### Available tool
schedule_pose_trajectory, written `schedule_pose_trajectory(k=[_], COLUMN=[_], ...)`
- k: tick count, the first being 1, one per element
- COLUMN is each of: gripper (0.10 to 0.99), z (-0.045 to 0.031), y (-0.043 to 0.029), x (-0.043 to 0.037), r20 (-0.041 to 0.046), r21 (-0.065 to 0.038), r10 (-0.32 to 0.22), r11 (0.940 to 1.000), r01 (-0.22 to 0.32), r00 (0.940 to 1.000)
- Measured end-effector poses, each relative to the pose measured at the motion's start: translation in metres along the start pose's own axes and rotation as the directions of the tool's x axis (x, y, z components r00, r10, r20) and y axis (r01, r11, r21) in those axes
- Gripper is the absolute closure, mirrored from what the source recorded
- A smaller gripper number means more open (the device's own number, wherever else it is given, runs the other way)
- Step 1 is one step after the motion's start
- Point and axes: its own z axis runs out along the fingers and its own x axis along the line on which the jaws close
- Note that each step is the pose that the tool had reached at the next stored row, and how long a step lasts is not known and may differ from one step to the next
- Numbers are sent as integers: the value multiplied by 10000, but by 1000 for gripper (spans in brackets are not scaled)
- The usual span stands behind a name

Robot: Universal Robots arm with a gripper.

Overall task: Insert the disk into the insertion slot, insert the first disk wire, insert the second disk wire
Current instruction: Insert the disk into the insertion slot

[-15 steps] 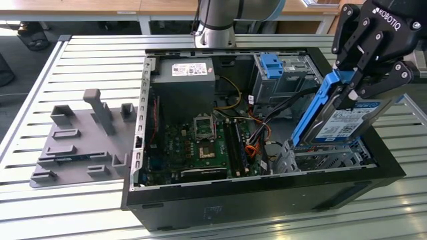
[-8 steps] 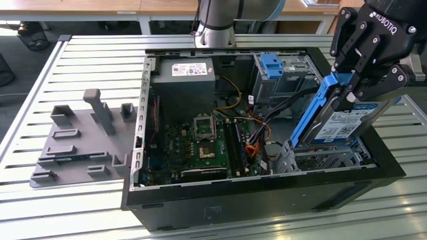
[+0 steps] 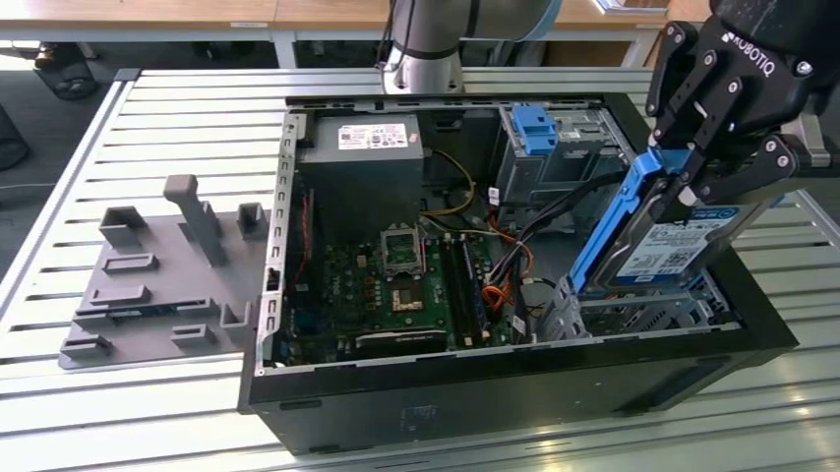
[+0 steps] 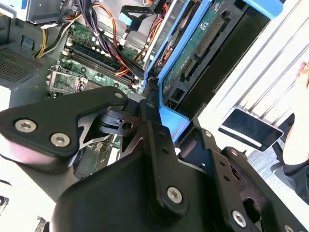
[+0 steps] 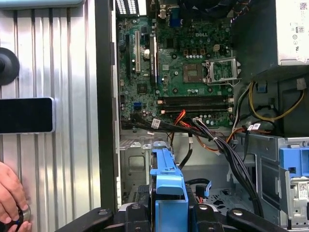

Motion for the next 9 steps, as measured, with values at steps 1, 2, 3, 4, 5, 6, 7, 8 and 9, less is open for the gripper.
schedule_pose_trajectory(k=[1, 2, 3, 4, 5, 6, 7, 8, 9], gripper=[722, 722, 722, 722, 722, 722, 722, 722, 722], z=[8, 16, 23, 31, 39, 46, 53, 60, 68], y=[0, 0, 0, -1, -1, -1, -1, -1, -1], x=[0, 0, 0, 0, 0, 0, 0, 1, 1], r20=[0, 0, -1, -1, -1, -1, -1, 0, -1], r21=[0, 0, 0, 0, 0, 0, 0, 0, 0], r10=[-3, -4, -4, -5, -4, -5, -5, -4, -5], r11=[10000, 10000, 10000, 10000, 10000, 10000, 10000, 10000, 10000], r01=[3, 4, 4, 5, 4, 5, 5, 4, 5], r00=[10000, 10000, 10000, 10000, 10000, 10000, 10000, 10000, 10000])
